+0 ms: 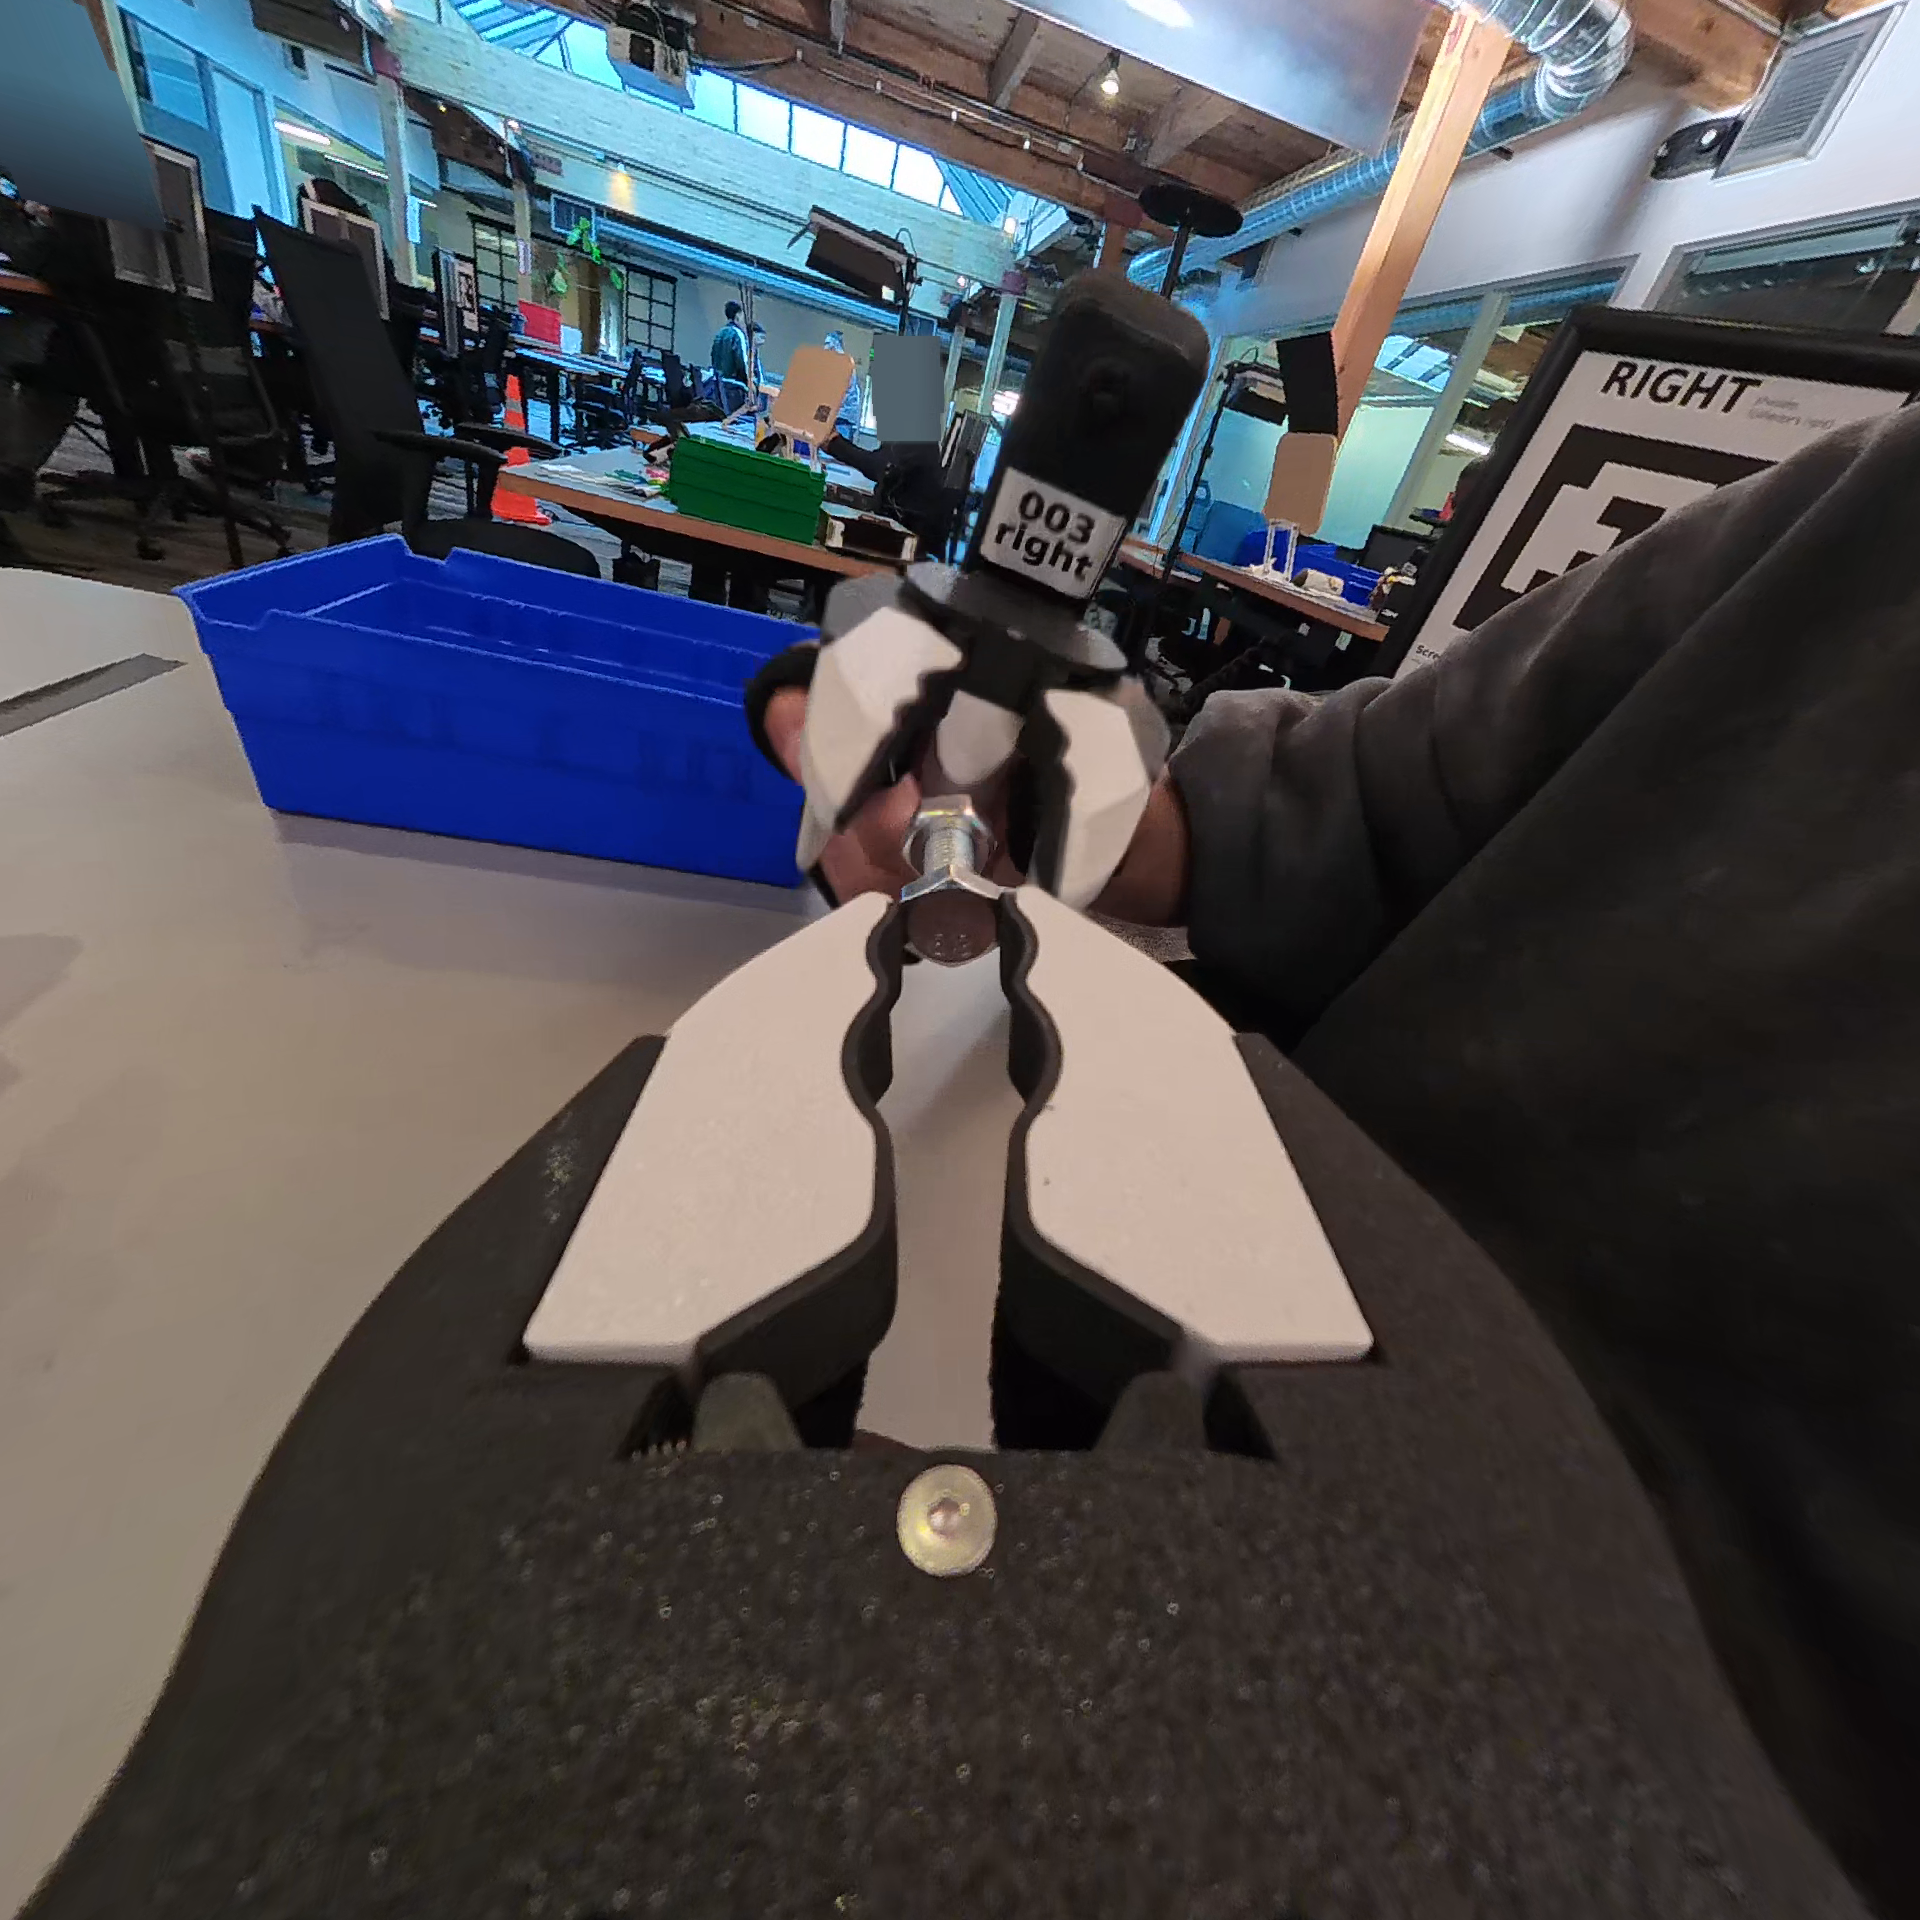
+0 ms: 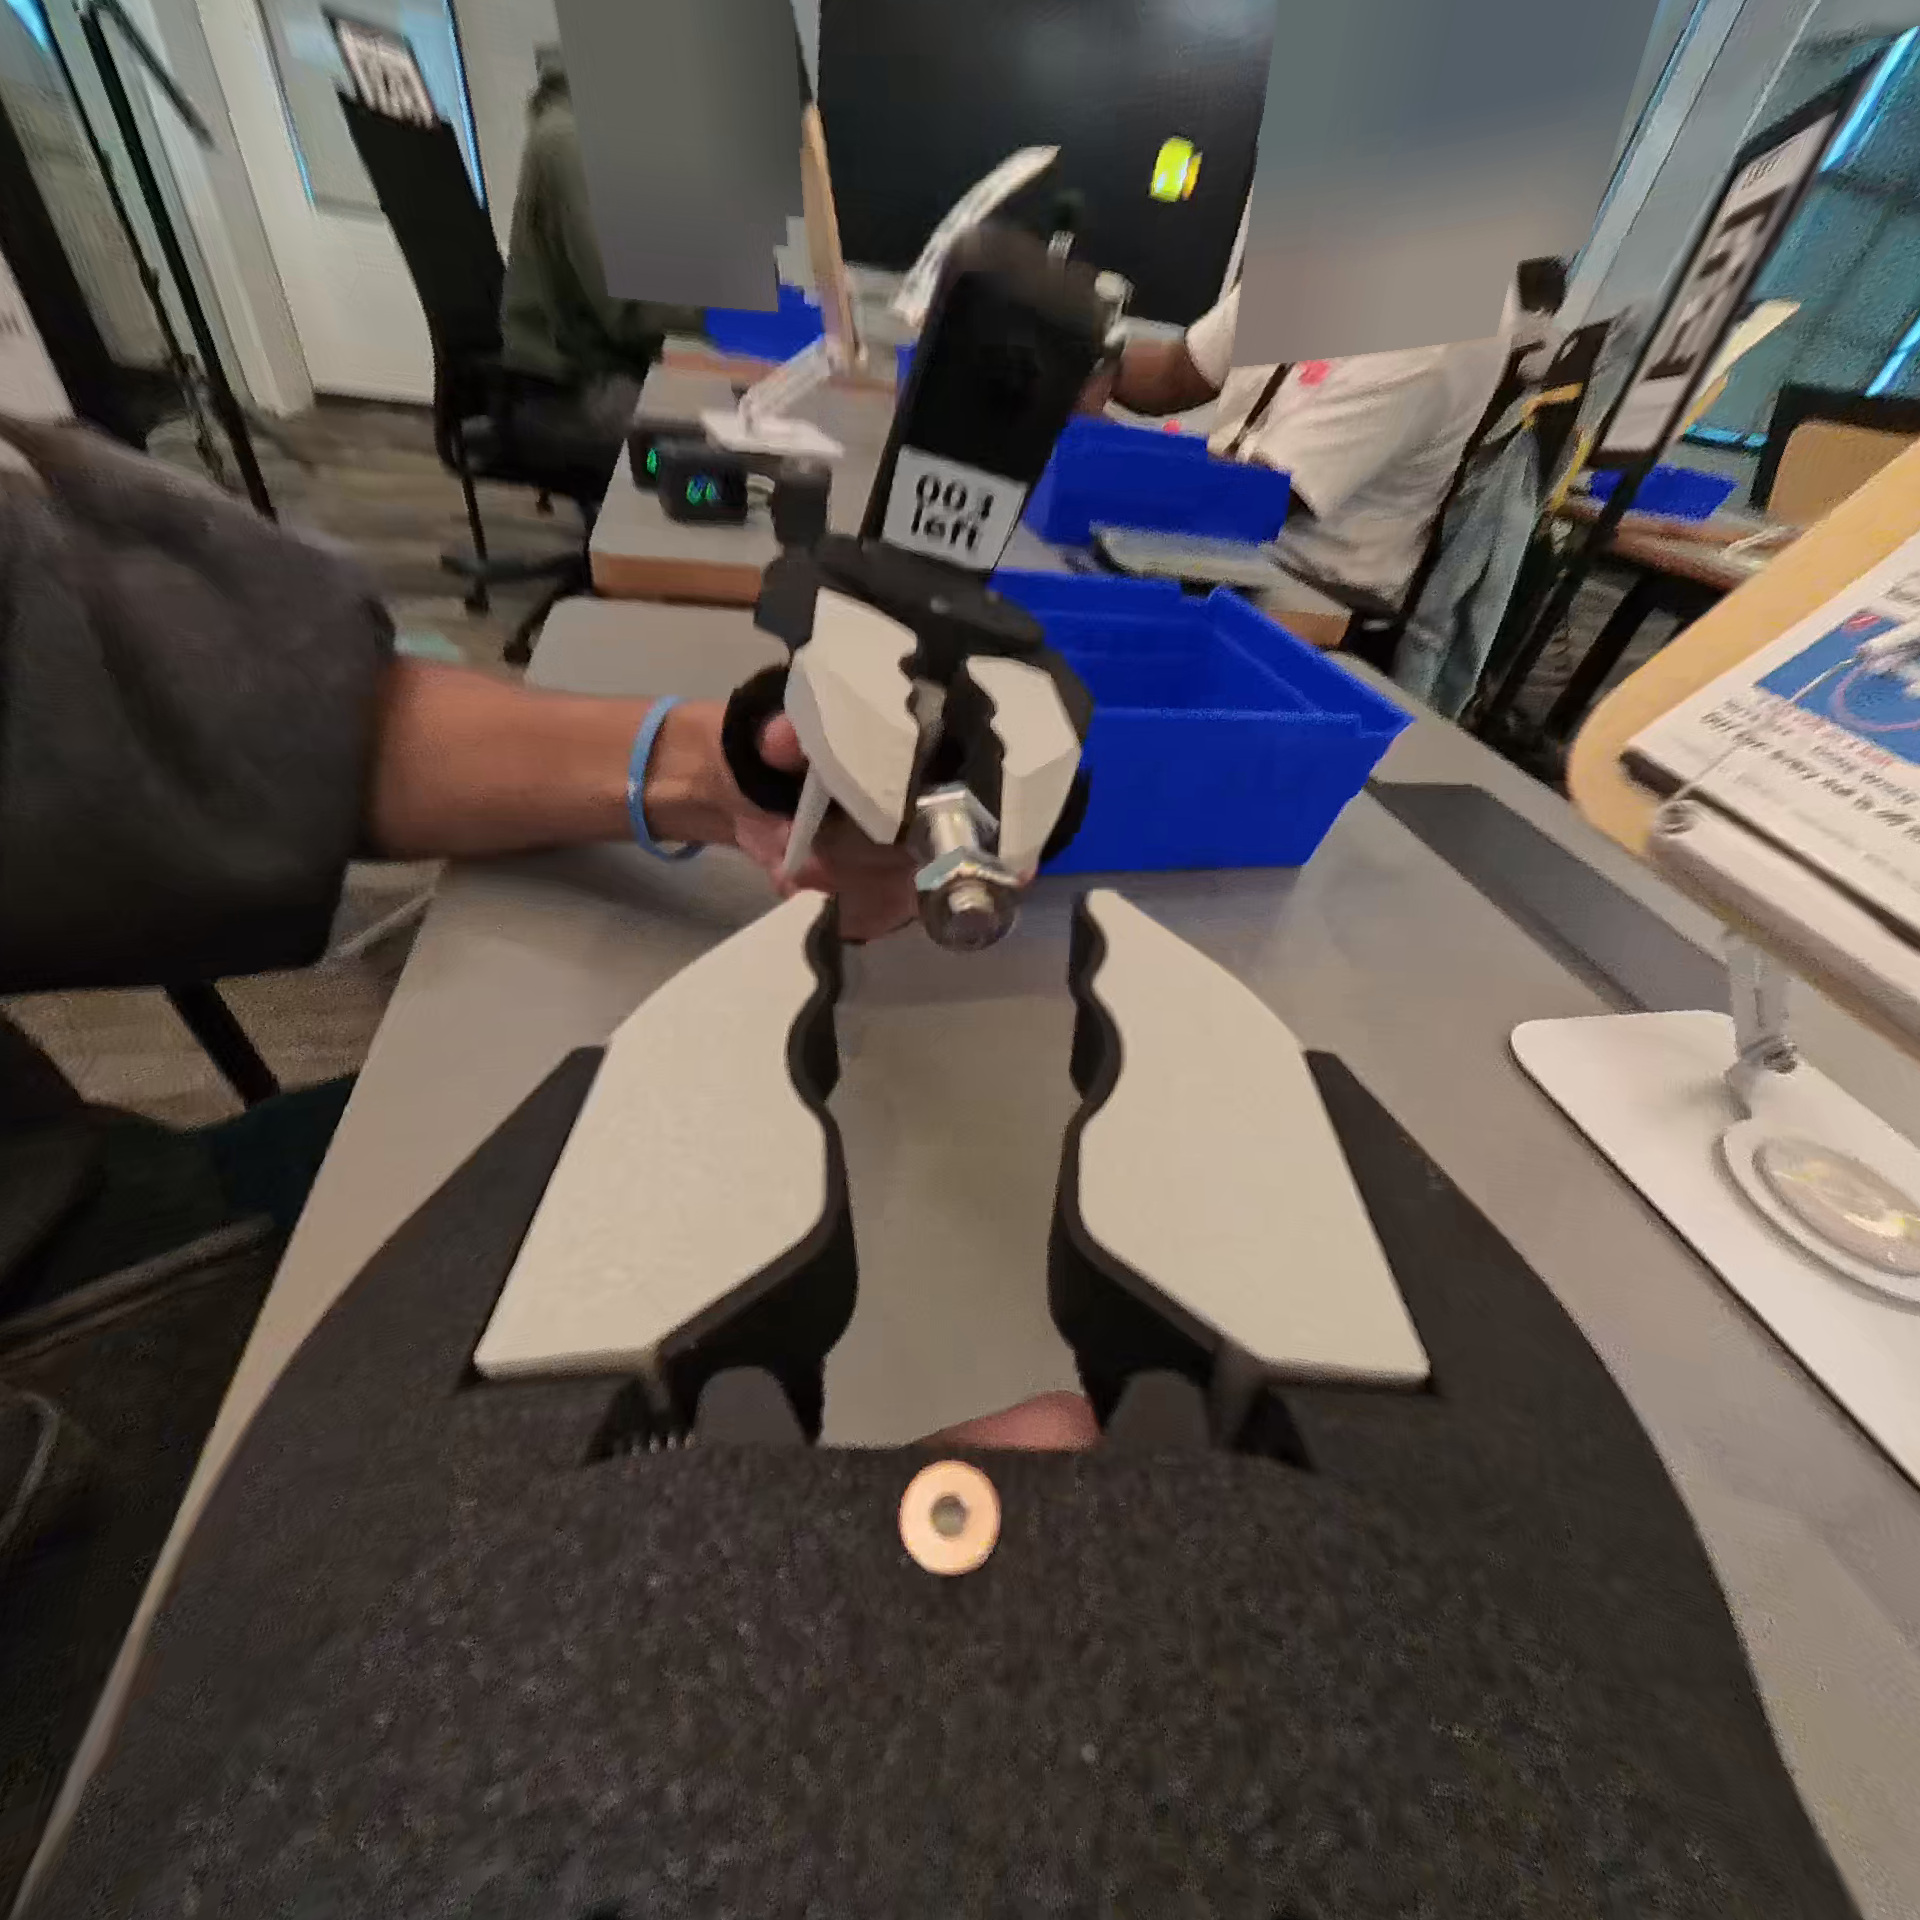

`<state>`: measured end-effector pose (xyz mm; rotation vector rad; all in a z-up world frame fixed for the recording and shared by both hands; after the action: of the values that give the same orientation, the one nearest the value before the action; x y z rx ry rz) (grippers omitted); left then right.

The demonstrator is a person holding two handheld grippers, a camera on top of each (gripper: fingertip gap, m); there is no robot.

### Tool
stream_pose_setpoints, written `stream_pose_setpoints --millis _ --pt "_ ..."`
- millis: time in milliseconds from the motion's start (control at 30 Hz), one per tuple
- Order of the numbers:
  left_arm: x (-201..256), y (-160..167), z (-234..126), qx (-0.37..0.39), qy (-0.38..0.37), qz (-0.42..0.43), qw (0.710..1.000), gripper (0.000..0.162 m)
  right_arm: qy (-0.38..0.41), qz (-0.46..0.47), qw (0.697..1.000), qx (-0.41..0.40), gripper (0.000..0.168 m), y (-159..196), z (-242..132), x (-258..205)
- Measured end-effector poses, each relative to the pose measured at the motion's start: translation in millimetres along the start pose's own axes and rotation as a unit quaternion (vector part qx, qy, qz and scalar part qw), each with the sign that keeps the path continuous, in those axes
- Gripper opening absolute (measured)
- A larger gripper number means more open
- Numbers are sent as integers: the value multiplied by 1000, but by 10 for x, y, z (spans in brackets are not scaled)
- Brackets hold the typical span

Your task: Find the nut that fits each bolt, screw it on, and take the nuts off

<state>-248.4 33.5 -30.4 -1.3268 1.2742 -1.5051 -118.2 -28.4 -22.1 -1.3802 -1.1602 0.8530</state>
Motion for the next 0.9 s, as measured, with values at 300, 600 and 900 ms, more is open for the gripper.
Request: stream_pose_setpoints --millis 300,600,900 --pt "56 38 77 -6 -47 55 997 31 8 40 999 14 18 105 -90 27" --pt "-68 -102 145 -41 -253 24 966 71 244 99 963 -55 18 -342 -1666 199" --pt "213 244 231 -103 -254 -75 959 63 240 355 794 -432 19 920 -2939 790"
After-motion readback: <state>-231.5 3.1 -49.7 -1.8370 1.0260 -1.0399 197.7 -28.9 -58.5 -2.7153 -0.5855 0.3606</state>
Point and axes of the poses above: each gripper's, where its closed fingertips meet, z out along the fingers, y out of its underside, x = y × z across the jaws, the point moved 7 cm from there along -z, back along the fingers, and after that the axes turned 13 degrees about -y, right-handed, at the moved point
